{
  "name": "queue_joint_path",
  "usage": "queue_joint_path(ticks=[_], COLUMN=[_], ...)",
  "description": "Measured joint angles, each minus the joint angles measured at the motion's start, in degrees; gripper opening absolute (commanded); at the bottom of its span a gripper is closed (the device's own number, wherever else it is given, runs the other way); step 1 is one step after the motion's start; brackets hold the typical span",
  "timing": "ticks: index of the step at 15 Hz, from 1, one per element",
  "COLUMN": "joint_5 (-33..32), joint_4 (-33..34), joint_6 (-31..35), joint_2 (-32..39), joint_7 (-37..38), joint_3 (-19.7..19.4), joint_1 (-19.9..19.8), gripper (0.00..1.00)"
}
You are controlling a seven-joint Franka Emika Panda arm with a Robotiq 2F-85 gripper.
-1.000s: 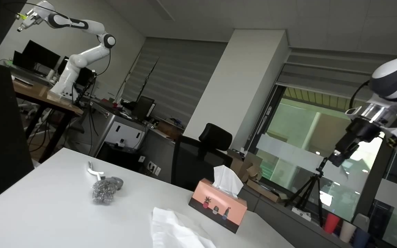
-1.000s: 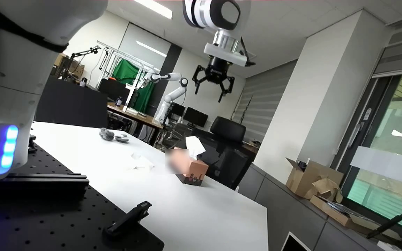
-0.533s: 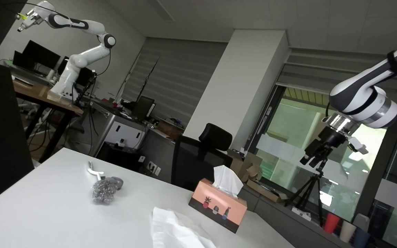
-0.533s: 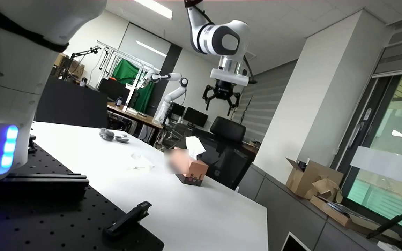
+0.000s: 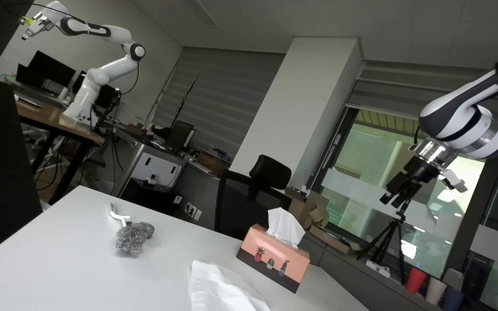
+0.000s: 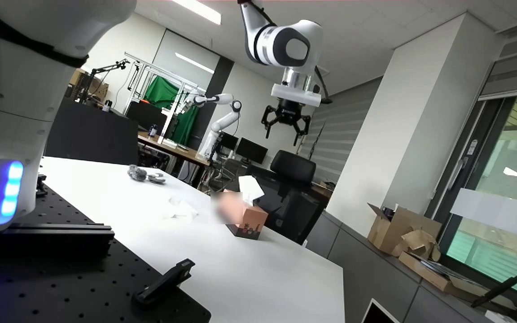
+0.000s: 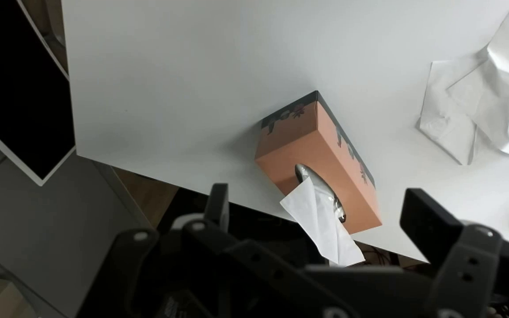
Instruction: Remove a wipe from the wipe holder and place it on the table
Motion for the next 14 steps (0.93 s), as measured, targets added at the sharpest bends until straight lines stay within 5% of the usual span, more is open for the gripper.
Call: queue_joint_path(ticks=[8, 14], joint_5=[0.6, 9.2], joint_4=[-0.1, 5.3], joint_6=[0.0, 2.0], joint_2=[0.1, 7.5], joint_7=[-0.8, -14.1], joint_3=[0.8, 6.8], joint_1=[-0.7, -6.2], gripper=[1.0, 1.0])
